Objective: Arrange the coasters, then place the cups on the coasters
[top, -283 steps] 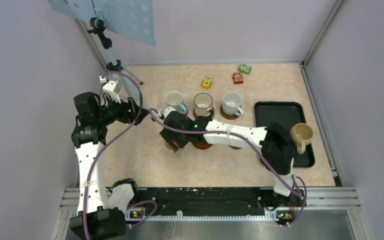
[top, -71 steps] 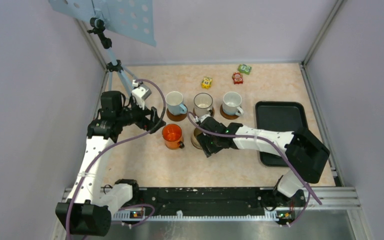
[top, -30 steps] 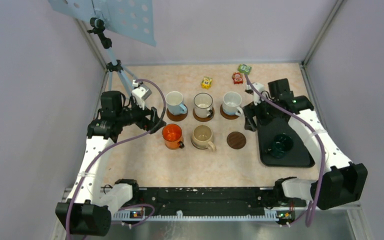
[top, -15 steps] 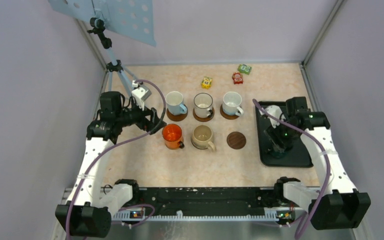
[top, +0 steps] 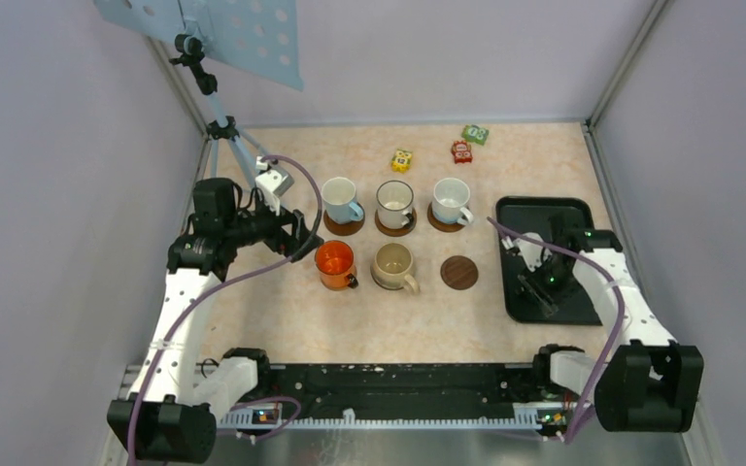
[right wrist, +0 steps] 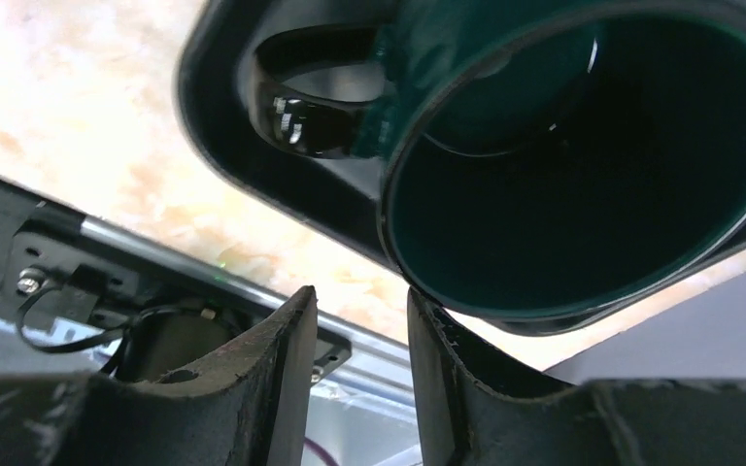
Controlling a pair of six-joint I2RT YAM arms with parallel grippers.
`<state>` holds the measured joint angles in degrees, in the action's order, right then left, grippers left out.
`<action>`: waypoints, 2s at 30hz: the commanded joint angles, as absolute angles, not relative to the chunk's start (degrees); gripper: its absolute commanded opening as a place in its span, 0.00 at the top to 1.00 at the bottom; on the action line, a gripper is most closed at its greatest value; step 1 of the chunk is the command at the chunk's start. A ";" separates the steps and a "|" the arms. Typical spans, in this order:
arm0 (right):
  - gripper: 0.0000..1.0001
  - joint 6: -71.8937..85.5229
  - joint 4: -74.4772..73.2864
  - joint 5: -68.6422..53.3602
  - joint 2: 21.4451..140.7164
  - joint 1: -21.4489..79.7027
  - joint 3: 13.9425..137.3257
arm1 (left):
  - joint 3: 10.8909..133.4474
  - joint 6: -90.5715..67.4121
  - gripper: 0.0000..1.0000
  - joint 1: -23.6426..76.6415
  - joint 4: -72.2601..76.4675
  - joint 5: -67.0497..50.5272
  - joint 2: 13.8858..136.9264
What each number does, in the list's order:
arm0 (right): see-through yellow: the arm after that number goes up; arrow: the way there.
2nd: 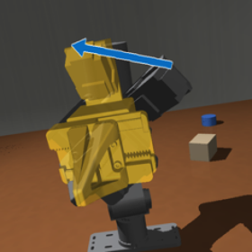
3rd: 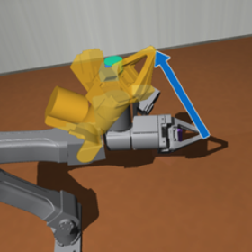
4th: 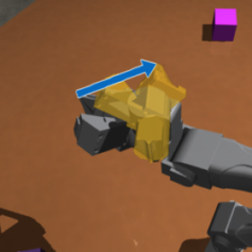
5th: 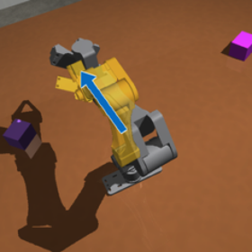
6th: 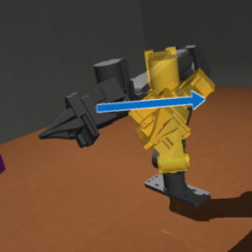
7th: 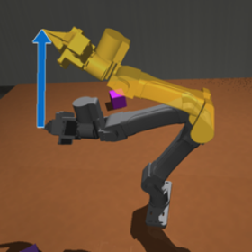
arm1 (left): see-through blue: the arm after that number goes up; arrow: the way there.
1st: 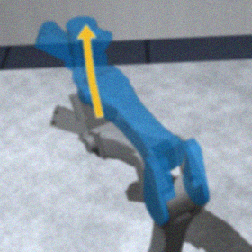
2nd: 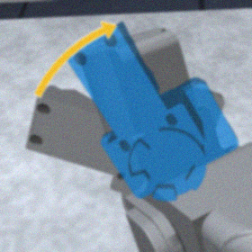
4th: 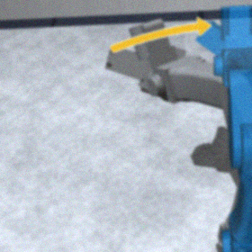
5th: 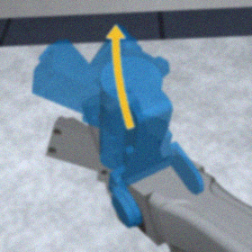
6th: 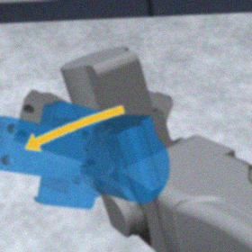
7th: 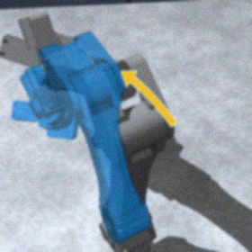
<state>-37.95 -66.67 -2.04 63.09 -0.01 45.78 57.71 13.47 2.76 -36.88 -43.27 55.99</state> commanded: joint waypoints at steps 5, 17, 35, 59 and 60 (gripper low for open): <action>0.62 -43.55 -51.83 -0.74 70.10 -8.20 48.82 | 57.74 14.24 0.01 2.55 -35.35 -44.05 54.90; 0.60 -40.56 -38.53 -4.61 87.04 -12.65 66.99 | 58.01 13.79 0.01 2.55 -34.71 -43.68 56.05; 0.21 -34.50 -51.28 -19.46 79.45 -15.33 67.61 | 56.93 13.69 0.01 2.55 -34.19 -44.47 55.22; 0.51 -33.42 -27.69 -16.69 89.37 -13.70 55.45 | 56.28 13.46 0.01 2.55 -33.86 -43.99 55.56; 0.53 -33.45 -27.02 -16.82 89.18 -13.71 55.26 | 56.18 13.43 0.01 2.55 -33.77 -43.98 55.55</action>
<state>-34.00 -33.82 -16.69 89.14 -13.98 55.70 56.77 13.58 2.76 -36.10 -43.05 55.77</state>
